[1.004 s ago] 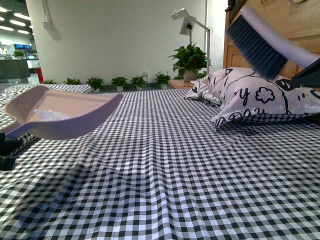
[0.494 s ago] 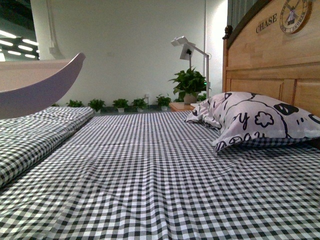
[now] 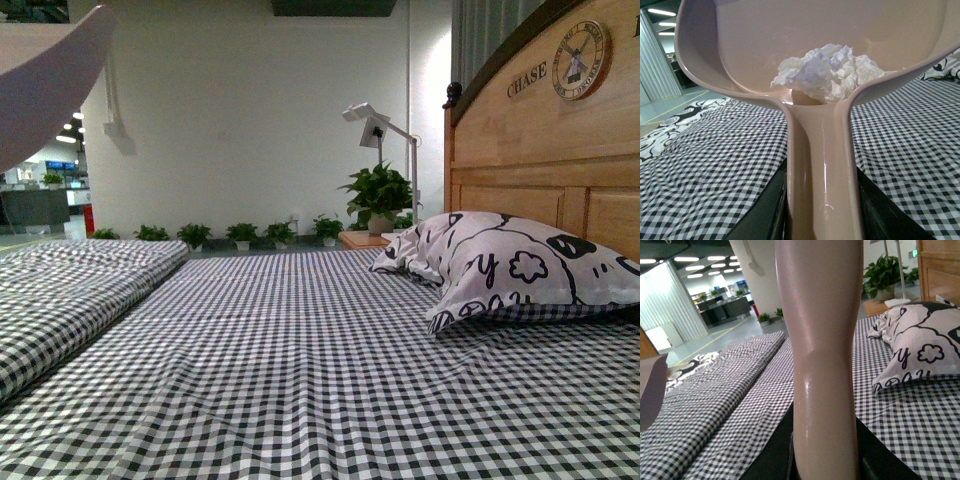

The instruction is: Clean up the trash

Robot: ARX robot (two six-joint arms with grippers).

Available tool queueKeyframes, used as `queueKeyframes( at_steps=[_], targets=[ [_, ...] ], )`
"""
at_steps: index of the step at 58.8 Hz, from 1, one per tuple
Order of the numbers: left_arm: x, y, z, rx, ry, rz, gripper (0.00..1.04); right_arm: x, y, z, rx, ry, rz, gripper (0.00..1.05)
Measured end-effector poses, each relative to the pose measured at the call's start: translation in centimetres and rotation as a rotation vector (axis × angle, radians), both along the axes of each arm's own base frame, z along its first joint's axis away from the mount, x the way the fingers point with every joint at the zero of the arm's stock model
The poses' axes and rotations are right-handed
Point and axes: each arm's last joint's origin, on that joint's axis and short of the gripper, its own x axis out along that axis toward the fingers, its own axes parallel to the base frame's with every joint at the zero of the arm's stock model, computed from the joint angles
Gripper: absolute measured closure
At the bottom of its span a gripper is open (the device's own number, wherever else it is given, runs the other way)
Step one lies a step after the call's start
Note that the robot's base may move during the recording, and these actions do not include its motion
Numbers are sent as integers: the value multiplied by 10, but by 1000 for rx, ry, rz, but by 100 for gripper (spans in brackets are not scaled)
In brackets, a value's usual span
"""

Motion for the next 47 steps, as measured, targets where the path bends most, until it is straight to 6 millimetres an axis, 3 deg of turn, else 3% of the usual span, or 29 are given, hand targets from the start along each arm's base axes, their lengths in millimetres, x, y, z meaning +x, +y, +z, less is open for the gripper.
queueKeyframes(
  at_steps=[20,47],
  targets=[
    [-29,0,-14,-117,-77,73,78,-22,-4,1,10,-38,-44,86],
    [-30,1,-15,-146,-88,73,78,-23,-8,-3,11,-22,-101,86]
  ],
)
